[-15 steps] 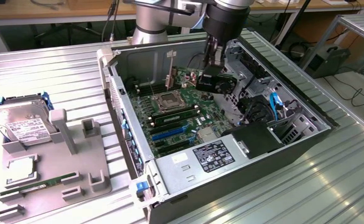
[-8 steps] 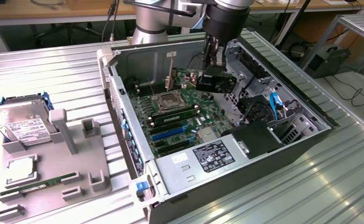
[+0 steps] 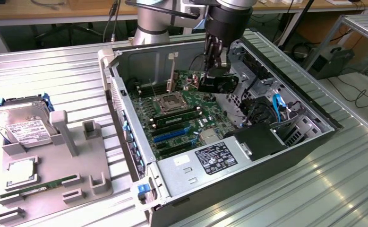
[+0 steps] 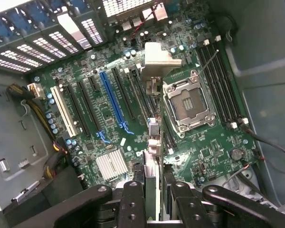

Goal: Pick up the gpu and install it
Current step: 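Insert the gpu into the slot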

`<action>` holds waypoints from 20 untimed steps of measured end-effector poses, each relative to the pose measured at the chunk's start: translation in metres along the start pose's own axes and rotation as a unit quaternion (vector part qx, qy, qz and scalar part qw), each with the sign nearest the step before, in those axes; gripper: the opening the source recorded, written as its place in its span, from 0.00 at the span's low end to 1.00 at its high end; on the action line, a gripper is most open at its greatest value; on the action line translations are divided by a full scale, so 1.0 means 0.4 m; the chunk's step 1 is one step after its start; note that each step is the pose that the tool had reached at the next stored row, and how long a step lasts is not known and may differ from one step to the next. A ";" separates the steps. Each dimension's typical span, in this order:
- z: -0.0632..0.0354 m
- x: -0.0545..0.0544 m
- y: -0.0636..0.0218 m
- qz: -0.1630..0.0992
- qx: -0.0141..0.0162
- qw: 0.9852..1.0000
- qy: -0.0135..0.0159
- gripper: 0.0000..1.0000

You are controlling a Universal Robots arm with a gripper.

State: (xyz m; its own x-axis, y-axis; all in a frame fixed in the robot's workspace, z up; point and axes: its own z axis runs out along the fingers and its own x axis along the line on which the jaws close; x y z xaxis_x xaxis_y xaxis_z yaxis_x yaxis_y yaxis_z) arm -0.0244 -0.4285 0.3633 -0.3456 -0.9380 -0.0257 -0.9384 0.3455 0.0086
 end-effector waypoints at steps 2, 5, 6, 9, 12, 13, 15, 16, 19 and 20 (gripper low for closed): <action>0.000 0.000 0.000 -0.009 0.000 1.000 0.000 0.26; 0.001 0.000 0.000 -0.021 -0.001 1.000 0.000 0.26; 0.001 0.000 0.000 -0.026 -0.001 1.000 0.000 0.26; 0.001 0.000 0.000 -0.039 -0.001 0.999 0.000 0.26; 0.001 0.000 0.000 -0.054 -0.001 0.999 0.000 0.26; 0.001 0.000 0.000 -0.059 -0.002 0.998 0.001 0.26; 0.002 0.000 0.000 -0.070 -0.002 0.998 0.001 0.26; 0.002 0.000 0.000 -0.076 -0.002 0.997 0.001 0.26; 0.002 0.000 0.000 -0.094 -0.002 0.996 0.001 0.26; 0.002 0.000 0.000 -0.100 -0.003 0.995 0.001 0.26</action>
State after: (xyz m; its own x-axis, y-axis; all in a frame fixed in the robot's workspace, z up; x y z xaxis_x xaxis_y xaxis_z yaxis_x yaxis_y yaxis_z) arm -0.0244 -0.4285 0.3625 -0.1512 -0.9882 -0.0257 -0.9885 0.1511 0.0086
